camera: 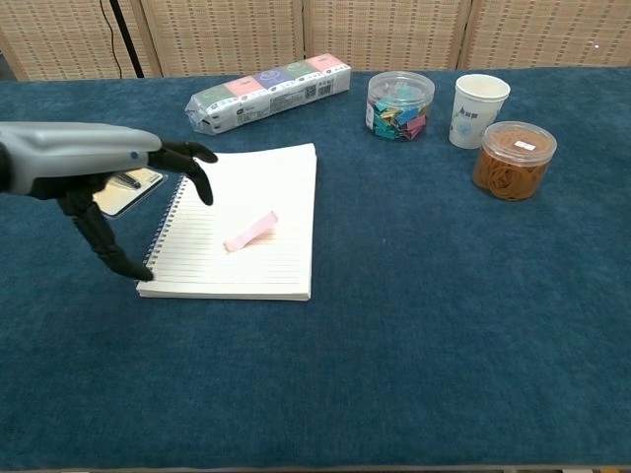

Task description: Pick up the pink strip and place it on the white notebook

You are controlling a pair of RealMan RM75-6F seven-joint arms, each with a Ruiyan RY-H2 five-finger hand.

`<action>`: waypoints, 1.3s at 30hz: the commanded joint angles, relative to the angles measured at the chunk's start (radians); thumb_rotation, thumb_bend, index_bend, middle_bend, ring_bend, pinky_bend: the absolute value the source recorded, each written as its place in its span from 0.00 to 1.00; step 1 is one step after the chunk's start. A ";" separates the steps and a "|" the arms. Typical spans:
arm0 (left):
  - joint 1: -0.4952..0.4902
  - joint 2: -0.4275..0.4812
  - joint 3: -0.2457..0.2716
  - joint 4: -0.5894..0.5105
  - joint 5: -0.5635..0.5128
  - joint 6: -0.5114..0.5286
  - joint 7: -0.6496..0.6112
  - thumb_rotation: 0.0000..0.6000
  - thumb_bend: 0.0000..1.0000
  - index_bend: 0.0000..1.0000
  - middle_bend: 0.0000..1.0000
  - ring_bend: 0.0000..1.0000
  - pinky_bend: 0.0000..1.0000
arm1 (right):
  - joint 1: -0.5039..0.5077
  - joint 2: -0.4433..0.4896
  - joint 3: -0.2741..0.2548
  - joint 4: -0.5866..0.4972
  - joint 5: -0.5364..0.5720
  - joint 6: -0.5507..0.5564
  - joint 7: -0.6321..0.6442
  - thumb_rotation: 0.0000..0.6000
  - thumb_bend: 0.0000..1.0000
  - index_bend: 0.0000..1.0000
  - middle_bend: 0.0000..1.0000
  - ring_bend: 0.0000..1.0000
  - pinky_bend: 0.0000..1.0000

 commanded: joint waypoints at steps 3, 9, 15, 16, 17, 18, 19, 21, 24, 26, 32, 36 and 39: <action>-0.074 -0.118 -0.024 0.015 -0.149 0.059 0.041 0.39 0.00 0.35 0.00 0.00 0.00 | -0.012 0.015 0.009 -0.010 -0.006 -0.015 0.024 1.00 0.00 0.11 0.00 0.00 0.00; -0.086 -0.132 -0.015 0.023 -0.160 0.101 0.044 0.32 0.00 0.41 0.00 0.00 0.00 | -0.019 0.015 0.022 -0.015 -0.015 -0.016 0.027 1.00 0.00 0.11 0.00 0.00 0.00; -0.085 -0.158 0.006 0.098 -0.149 0.104 0.013 0.32 0.00 0.42 0.00 0.00 0.00 | -0.023 0.015 0.027 -0.022 -0.019 -0.031 0.024 1.00 0.00 0.11 0.00 0.00 0.00; -0.083 -0.164 0.011 0.115 -0.137 0.104 0.005 0.32 0.00 0.42 0.00 0.00 0.00 | -0.024 0.015 0.029 -0.022 -0.020 -0.031 0.024 1.00 0.00 0.11 0.00 0.00 0.00; -0.079 -0.174 0.018 0.138 -0.117 0.103 -0.011 0.32 0.00 0.42 0.00 0.00 0.00 | -0.026 0.015 0.031 -0.023 -0.021 -0.033 0.025 1.00 0.00 0.11 0.00 0.00 0.00; -0.075 -0.181 0.023 0.155 -0.101 0.101 -0.025 0.32 0.00 0.42 0.00 0.00 0.00 | -0.027 0.016 0.032 -0.023 -0.021 -0.034 0.026 1.00 0.00 0.11 0.00 0.00 0.00; -0.071 -0.188 0.029 0.172 -0.088 0.098 -0.038 0.31 0.00 0.42 0.00 0.00 0.00 | -0.028 0.016 0.033 -0.024 -0.021 -0.035 0.028 1.00 0.00 0.11 0.00 0.00 0.00; -0.065 -0.203 0.042 0.209 -0.070 0.086 -0.063 0.31 0.00 0.42 0.00 0.00 0.00 | -0.029 0.018 0.036 -0.025 -0.021 -0.038 0.030 1.00 0.00 0.11 0.00 0.00 0.00; -0.060 -0.217 0.047 0.237 -0.041 0.076 -0.097 0.31 0.00 0.42 0.00 0.00 0.00 | -0.032 0.019 0.039 -0.027 -0.023 -0.044 0.032 1.00 0.00 0.11 0.00 0.00 0.00; -0.056 -0.223 0.050 0.250 -0.008 0.080 -0.115 0.32 0.00 0.42 0.00 0.00 0.00 | -0.033 0.019 0.041 -0.028 -0.024 -0.047 0.032 1.00 0.00 0.11 0.00 0.00 0.00; -0.050 -0.251 0.052 0.292 0.055 0.087 -0.155 0.31 0.00 0.43 0.00 0.00 0.00 | -0.036 0.021 0.044 -0.032 -0.029 -0.056 0.035 1.00 0.00 0.11 0.00 0.00 0.00; -0.060 -0.262 0.067 0.310 0.043 0.091 -0.084 0.23 0.00 0.39 0.00 0.00 0.00 | -0.039 0.024 0.049 -0.034 -0.028 -0.060 0.042 1.00 0.00 0.10 0.00 0.00 0.00; -0.063 -0.273 0.069 0.309 0.026 0.107 -0.038 0.17 0.00 0.36 0.00 0.00 0.00 | -0.041 0.025 0.052 -0.035 -0.029 -0.062 0.045 1.00 0.00 0.10 0.00 0.00 0.00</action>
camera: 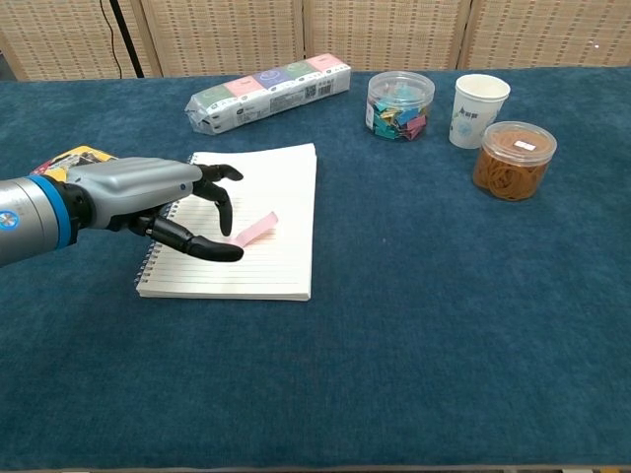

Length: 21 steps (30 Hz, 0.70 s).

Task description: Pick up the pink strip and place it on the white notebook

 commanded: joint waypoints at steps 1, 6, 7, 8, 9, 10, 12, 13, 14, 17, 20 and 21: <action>-0.007 -0.017 0.006 0.003 -0.024 0.021 0.066 0.16 0.00 0.36 0.00 0.00 0.00 | -0.001 0.001 0.001 -0.001 -0.001 -0.004 0.003 1.00 0.00 0.10 0.00 0.00 0.00; -0.009 -0.032 0.001 0.008 -0.028 0.028 0.078 0.16 0.00 0.35 0.00 0.00 0.00 | -0.003 0.004 0.003 -0.004 -0.003 -0.009 0.007 1.00 0.00 0.10 0.00 0.00 0.00; -0.010 -0.034 -0.001 0.008 -0.027 0.024 0.071 0.16 0.00 0.35 0.00 0.00 0.00 | -0.004 0.005 0.003 -0.005 -0.005 -0.010 0.008 1.00 0.00 0.10 0.00 0.00 0.00; -0.010 -0.035 -0.002 0.009 -0.025 0.022 0.065 0.16 0.00 0.35 0.00 0.00 0.00 | -0.004 0.005 0.004 -0.005 -0.005 -0.010 0.009 1.00 0.00 0.10 0.00 0.00 0.00; -0.010 -0.035 -0.003 0.009 -0.023 0.021 0.062 0.16 0.00 0.35 0.00 0.00 0.00 | -0.004 0.006 0.004 -0.005 -0.005 -0.011 0.009 1.00 0.00 0.10 0.00 0.00 0.00; -0.010 -0.036 -0.003 0.009 -0.019 0.020 0.058 0.16 0.00 0.35 0.00 0.00 0.00 | -0.005 0.006 0.005 -0.006 -0.005 -0.012 0.010 1.00 0.00 0.10 0.00 0.00 0.00; -0.009 -0.037 -0.002 0.008 -0.009 0.020 0.052 0.17 0.00 0.35 0.00 0.00 0.00 | -0.005 0.007 0.006 -0.006 -0.004 -0.014 0.011 1.00 0.00 0.10 0.00 0.00 0.00; -0.008 -0.037 0.000 0.008 -0.004 0.020 0.051 0.17 0.00 0.35 0.00 0.00 0.00 | -0.005 0.007 0.007 -0.006 -0.003 -0.015 0.012 1.00 0.00 0.10 0.00 0.00 0.00; -0.008 -0.037 0.002 0.007 0.000 0.020 0.051 0.17 0.00 0.36 0.00 0.00 0.00 | -0.005 0.007 0.007 -0.006 -0.003 -0.016 0.012 1.00 0.00 0.10 0.00 0.00 0.00; -0.007 -0.038 0.006 0.005 0.008 0.019 0.051 0.17 0.00 0.35 0.00 0.00 0.00 | -0.006 0.007 0.009 -0.007 -0.004 -0.020 0.012 1.00 0.00 0.10 0.00 0.00 0.00; -0.007 -0.043 0.010 0.009 0.015 0.015 0.050 0.17 0.00 0.35 0.00 0.00 0.00 | -0.006 0.009 0.009 -0.009 -0.004 -0.023 0.013 1.00 0.00 0.10 0.00 0.00 0.00; -0.007 -0.045 0.011 0.012 0.014 0.014 0.052 0.17 0.00 0.35 0.00 0.00 0.00 | -0.007 0.009 0.010 -0.009 -0.004 -0.023 0.014 1.00 0.00 0.10 0.00 0.00 0.00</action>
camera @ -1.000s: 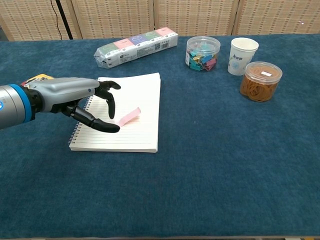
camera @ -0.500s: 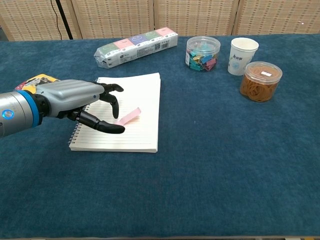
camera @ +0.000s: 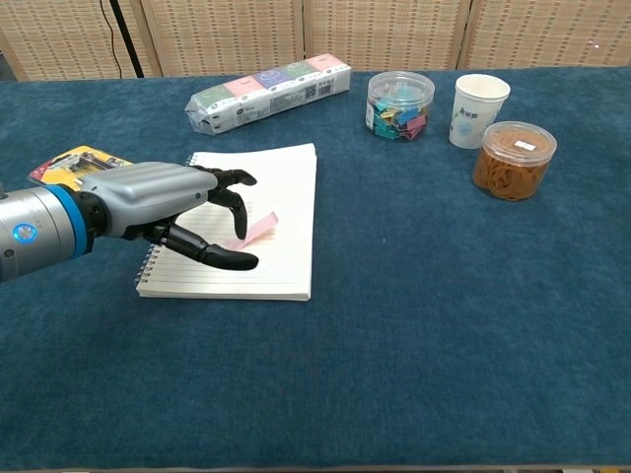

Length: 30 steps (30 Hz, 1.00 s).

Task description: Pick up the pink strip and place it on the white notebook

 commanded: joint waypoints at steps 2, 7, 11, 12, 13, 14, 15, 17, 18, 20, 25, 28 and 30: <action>0.000 -0.008 0.003 0.008 -0.001 -0.004 0.003 0.17 0.00 0.36 0.00 0.00 0.00 | -0.001 0.002 0.002 -0.001 0.001 -0.001 0.004 1.00 0.00 0.10 0.00 0.00 0.00; 0.005 -0.008 0.005 0.011 0.009 0.004 0.004 0.17 0.00 0.36 0.00 0.00 0.00 | -0.002 0.004 0.004 -0.003 0.001 -0.007 0.008 1.00 0.00 0.10 0.00 0.00 0.00; 0.010 -0.002 0.006 0.006 0.011 0.010 0.004 0.17 0.00 0.36 0.00 0.00 0.00 | -0.002 0.005 0.005 -0.004 0.001 -0.008 0.010 1.00 0.00 0.10 0.00 0.00 0.00; 0.011 0.001 0.007 0.004 0.012 0.011 0.003 0.17 0.00 0.36 0.00 0.00 0.00 | -0.002 0.005 0.006 -0.004 0.000 -0.009 0.009 1.00 0.00 0.10 0.00 0.00 0.00; 0.012 0.002 0.007 0.003 0.013 0.011 0.002 0.17 0.00 0.37 0.00 0.00 0.00 | -0.002 0.005 0.005 -0.005 0.000 -0.009 0.009 1.00 0.00 0.10 0.00 0.00 0.00; 0.014 0.004 0.008 0.001 0.015 0.011 0.000 0.17 0.00 0.37 0.00 0.00 0.00 | -0.002 0.004 0.005 -0.005 -0.001 -0.010 0.009 1.00 0.00 0.10 0.00 0.00 0.00; 0.015 0.007 0.009 -0.001 0.018 0.011 -0.002 0.17 0.00 0.37 0.00 0.00 0.00 | -0.003 0.004 0.005 -0.006 -0.001 -0.010 0.008 1.00 0.00 0.10 0.00 0.00 0.00; 0.017 0.009 0.010 -0.003 0.020 0.009 -0.004 0.17 0.00 0.37 0.00 0.00 0.00 | -0.003 0.004 0.005 -0.007 -0.001 -0.011 0.007 1.00 0.00 0.10 0.00 0.00 0.00; 0.017 0.011 0.011 -0.003 0.021 0.008 -0.006 0.17 0.00 0.37 0.00 0.00 0.00 | -0.003 0.004 0.006 -0.008 -0.001 -0.012 0.006 1.00 0.00 0.10 0.00 0.00 0.00; 0.019 0.013 0.016 -0.003 0.021 0.003 -0.008 0.17 0.00 0.37 0.00 0.00 0.00 | -0.004 0.004 0.006 -0.009 -0.001 -0.012 0.004 1.00 0.00 0.10 0.00 0.00 0.00; 0.023 0.019 0.017 -0.006 0.020 0.003 -0.006 0.17 0.00 0.37 0.00 0.00 0.00 | -0.004 0.006 0.007 -0.010 0.001 -0.016 0.004 1.00 0.00 0.10 0.00 0.00 0.00; 0.026 0.023 0.018 -0.009 0.017 -0.001 -0.008 0.17 0.00 0.37 0.00 0.00 0.00 | -0.004 0.007 0.008 -0.012 0.001 -0.018 0.005 1.00 0.00 0.10 0.00 0.00 0.00; 0.027 0.025 0.019 -0.011 0.017 -0.002 -0.009 0.17 0.00 0.38 0.00 0.00 0.00 | -0.005 0.007 0.009 -0.012 0.001 -0.018 0.005 1.00 0.00 0.10 0.00 0.00 0.00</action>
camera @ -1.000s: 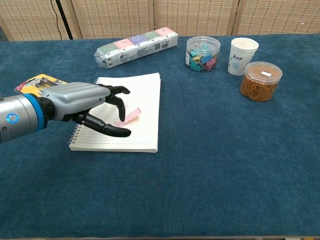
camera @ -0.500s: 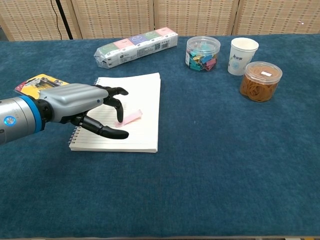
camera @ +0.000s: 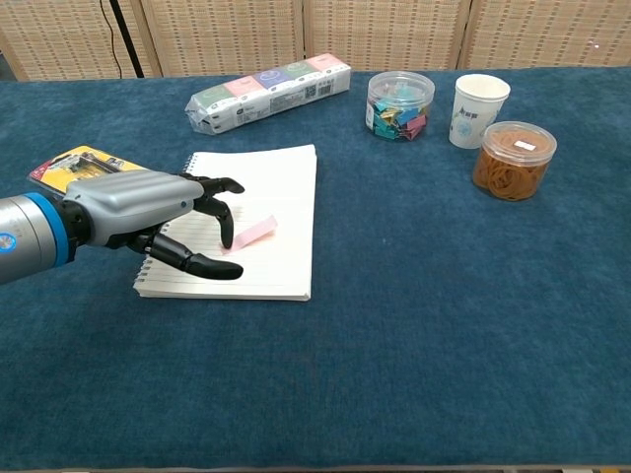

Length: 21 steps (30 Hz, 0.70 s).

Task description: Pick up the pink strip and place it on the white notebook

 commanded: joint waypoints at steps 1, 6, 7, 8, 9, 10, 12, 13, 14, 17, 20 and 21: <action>0.001 0.002 0.002 -0.002 0.001 -0.001 0.000 0.17 0.00 0.38 0.00 0.00 0.00 | 0.000 0.001 0.000 -0.001 0.000 -0.001 0.000 1.00 0.00 0.10 0.00 0.00 0.00; 0.002 0.002 0.005 -0.004 -0.001 -0.004 0.006 0.17 0.00 0.38 0.00 0.00 0.00 | -0.001 0.002 0.001 -0.003 0.000 -0.002 0.000 1.00 0.00 0.10 0.00 0.00 0.00; 0.002 0.002 0.005 -0.005 -0.002 -0.005 0.006 0.17 0.00 0.37 0.00 0.00 0.00 | -0.001 0.002 0.001 -0.003 0.001 -0.002 -0.001 1.00 0.00 0.10 0.00 0.00 0.00; 0.003 0.003 0.005 -0.007 -0.003 -0.006 0.006 0.17 0.00 0.37 0.00 0.00 0.00 | -0.001 0.002 0.002 -0.003 0.001 -0.002 -0.001 1.00 0.00 0.10 0.00 0.00 0.00; 0.003 0.003 0.005 -0.008 -0.004 -0.007 0.007 0.17 0.00 0.38 0.00 0.00 0.00 | -0.002 0.002 0.002 -0.003 0.001 -0.003 -0.001 1.00 0.00 0.10 0.00 0.00 0.00; 0.003 0.004 0.005 -0.010 -0.004 -0.006 0.009 0.17 0.00 0.38 0.00 0.00 0.00 | -0.002 0.002 0.002 -0.003 0.001 -0.003 -0.001 1.00 0.00 0.10 0.00 0.00 0.00; 0.004 0.007 0.006 -0.015 -0.002 -0.004 0.011 0.17 0.00 0.38 0.00 0.00 0.00 | -0.001 0.002 0.002 -0.004 0.001 -0.005 -0.001 1.00 0.00 0.10 0.00 0.00 0.00; 0.005 0.011 0.006 -0.019 -0.001 -0.002 0.011 0.17 0.00 0.38 0.00 0.00 0.00 | -0.001 0.002 0.002 -0.004 0.001 -0.007 -0.001 1.00 0.00 0.10 0.00 0.00 0.00; 0.006 0.013 0.006 -0.021 0.000 0.000 0.011 0.17 0.00 0.38 0.00 0.00 0.00 | -0.001 0.003 0.002 -0.004 0.002 -0.007 -0.001 1.00 0.00 0.10 0.00 0.00 0.00; 0.008 0.017 0.006 -0.022 0.000 0.004 0.015 0.17 0.00 0.38 0.00 0.00 0.00 | -0.001 0.003 0.002 -0.006 0.002 -0.009 -0.001 1.00 0.00 0.10 0.00 0.00 0.00; 0.009 0.020 0.005 -0.020 -0.004 0.003 0.014 0.17 0.00 0.38 0.00 0.00 0.00 | -0.001 0.003 0.002 -0.007 0.001 -0.010 -0.001 1.00 0.00 0.10 0.00 0.00 0.00; 0.009 0.020 0.004 -0.019 -0.004 0.004 0.013 0.17 0.00 0.38 0.00 0.00 0.00 | -0.001 0.003 0.002 -0.007 0.001 -0.010 -0.001 1.00 0.00 0.10 0.00 0.00 0.00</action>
